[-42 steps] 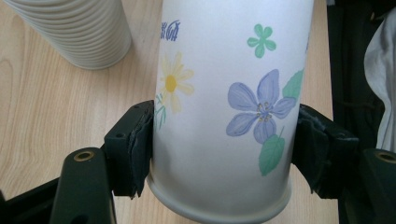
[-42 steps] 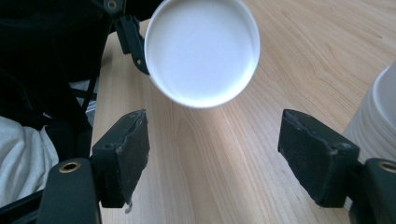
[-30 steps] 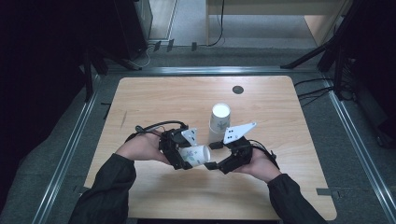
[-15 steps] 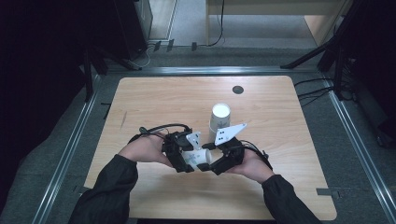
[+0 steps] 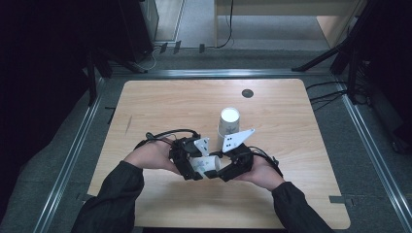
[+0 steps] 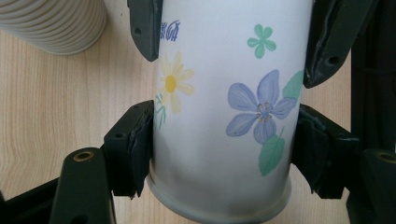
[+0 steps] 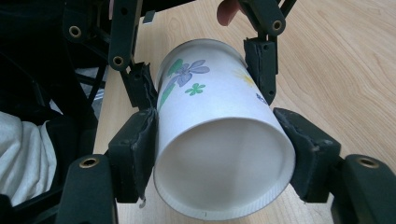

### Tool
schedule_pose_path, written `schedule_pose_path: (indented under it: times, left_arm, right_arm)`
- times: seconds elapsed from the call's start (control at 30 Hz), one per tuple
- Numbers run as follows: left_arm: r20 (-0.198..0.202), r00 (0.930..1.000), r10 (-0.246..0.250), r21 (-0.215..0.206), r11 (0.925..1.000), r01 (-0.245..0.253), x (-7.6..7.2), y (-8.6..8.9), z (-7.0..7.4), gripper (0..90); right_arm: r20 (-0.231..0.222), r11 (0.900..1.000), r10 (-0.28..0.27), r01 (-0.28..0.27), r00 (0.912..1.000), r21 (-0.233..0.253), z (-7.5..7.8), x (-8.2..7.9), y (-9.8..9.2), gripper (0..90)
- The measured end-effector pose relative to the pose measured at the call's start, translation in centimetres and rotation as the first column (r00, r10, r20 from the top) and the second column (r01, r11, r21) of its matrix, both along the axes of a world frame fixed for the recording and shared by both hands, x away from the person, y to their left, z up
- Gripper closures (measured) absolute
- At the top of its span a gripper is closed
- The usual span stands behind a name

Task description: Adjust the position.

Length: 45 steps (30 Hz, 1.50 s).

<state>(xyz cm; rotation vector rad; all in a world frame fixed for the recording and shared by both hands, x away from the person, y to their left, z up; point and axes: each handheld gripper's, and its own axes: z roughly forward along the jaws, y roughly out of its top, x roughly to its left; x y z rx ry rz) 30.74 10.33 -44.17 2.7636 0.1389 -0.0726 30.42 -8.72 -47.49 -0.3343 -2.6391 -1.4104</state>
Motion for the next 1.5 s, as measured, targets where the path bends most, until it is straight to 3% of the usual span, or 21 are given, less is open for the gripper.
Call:
schedule_pose_path:
  times: [0.13, 0.2, 0.33, 0.5, 0.57, 0.6, 0.63, 0.77, 0.97, 1.0, 1.1, 1.2, 1.23, 1.27, 1.5]
  left_arm:
    - [-0.001, 0.9998, 0.022, -0.030, 0.9993, -0.022, 0.2, 0.1, -0.1, 24.2]
    - [0.029, 0.9981, 0.054, -0.044, 0.9976, -0.053, 0.2, 0.1, -0.1, 11.2]
    - [0.048, 0.9960, 0.075, -0.070, 0.9950, -0.072, 0.4, 0.5, 0.1, 1.5]
    - [0.046, 0.9945, 0.094, -0.120, 0.9889, -0.088, 0.6, 1.3, 0.4, 1.5]
    - [0.068, 0.9901, 0.123, -0.165, 0.9801, -0.111, 0.8, 1.8, 0.5, 1.5]
    - [0.068, 0.9901, 0.123, -0.165, 0.9801, -0.111, 0.8, 1.8, 0.5, 1.3]
    - [0.059, 0.9883, 0.140, -0.190, 0.9735, -0.127, 1.0, 2.2, 0.5, 1.3]
    - [0.044, 0.9888, 0.143, -0.214, 0.9682, -0.130, 0.8, 2.6, 0.5, 1.3]
    - [0.010, 0.9847, 0.174, -0.305, 0.9384, -0.163, 0.7, 3.9, 0.4, 1.3]
    - [-0.004, 0.9829, 0.184, -0.327, 0.9286, -0.175, 0.8, 4.1, 0.3, 1.3]
    - [-0.020, 0.9808, 0.194, -0.351, 0.9174, -0.189, 0.8, 4.6, 0.2, 1.3]
    - [-0.068, 0.9746, 0.213, -0.394, 0.8915, -0.223, 0.9, 4.9, 0.0, 1.3]
    - [-0.068, 0.9746, 0.213, -0.394, 0.8915, -0.223, 0.9, 4.9, 0.0, 1.3]
    - [-0.091, 0.9717, 0.218, -0.409, 0.8815, -0.236, 0.8, 4.9, -0.2, 1.3]
    - [-0.129, 0.9682, 0.215, -0.472, 0.8453, -0.250, 0.0, 4.7, -0.4, 1.4]
  right_arm:
    - [0.003, 1.000, 0.000, 0.000, 1.0000, -0.002, 0.2, 0.0, -0.2, 33.9]
    - [0.016, 1.000, -0.004, 0.004, 0.9999, -0.005, 0.3, 0.1, -0.3, 33.8]
    - [0.023, 1.000, -0.019, 0.019, 0.9996, 0.003, 0.6, 0.4, -0.9, 33.8]
    - [0.029, 0.999, -0.033, 0.032, 0.9990, 0.015, 0.9, 0.5, -1.5, 33.8]
    - [0.034, 0.999, -0.038, 0.037, 0.9987, 0.023, 1.2, 0.5, -1.9, 33.8]
    - [0.034, 0.999, -0.047, 0.046, 0.9983, 0.023, 1.3, 0.5, -2.1, 33.8]
    - [0.041, 0.998, -0.050, 0.049, 0.9979, 0.029, 1.5, 0.6, -2.3, 33.8]
    - [0.047, 0.997, -0.065, 0.063, 0.9968, 0.036, 1.7, 0.7, -2.7, 33.8]
    - [0.044, 0.994, -0.083, 0.080, 0.9955, 0.073, 2.3, 0.8, -3.8, 33.8]
    - [0.047, 0.993, -0.088, 0.084, 0.9950, 0.078, 2.4, 0.8, -3.9, 33.8]
    - [0.044, 0.991, -0.095, 0.091, 0.9945, 0.096, 2.7, 0.8, -4.3, 33.8]
    - [0.043, 0.989, -0.098, 0.092, 0.9943, 0.118, 2.9, 0.8, -4.6, 33.8]
    - [0.040, 0.988, -0.096, 0.091, 0.9946, 0.123, 2.9, 0.8, -4.7, 33.7]
    - [0.039, 0.988, -0.096, 0.090, 0.9946, 0.129, 3.0, 0.8, -4.8, 33.8]
    - [0.029, 0.984, -0.089, 0.083, 0.9956, 0.158, 3.2, 0.8, -4.9, 33.8]
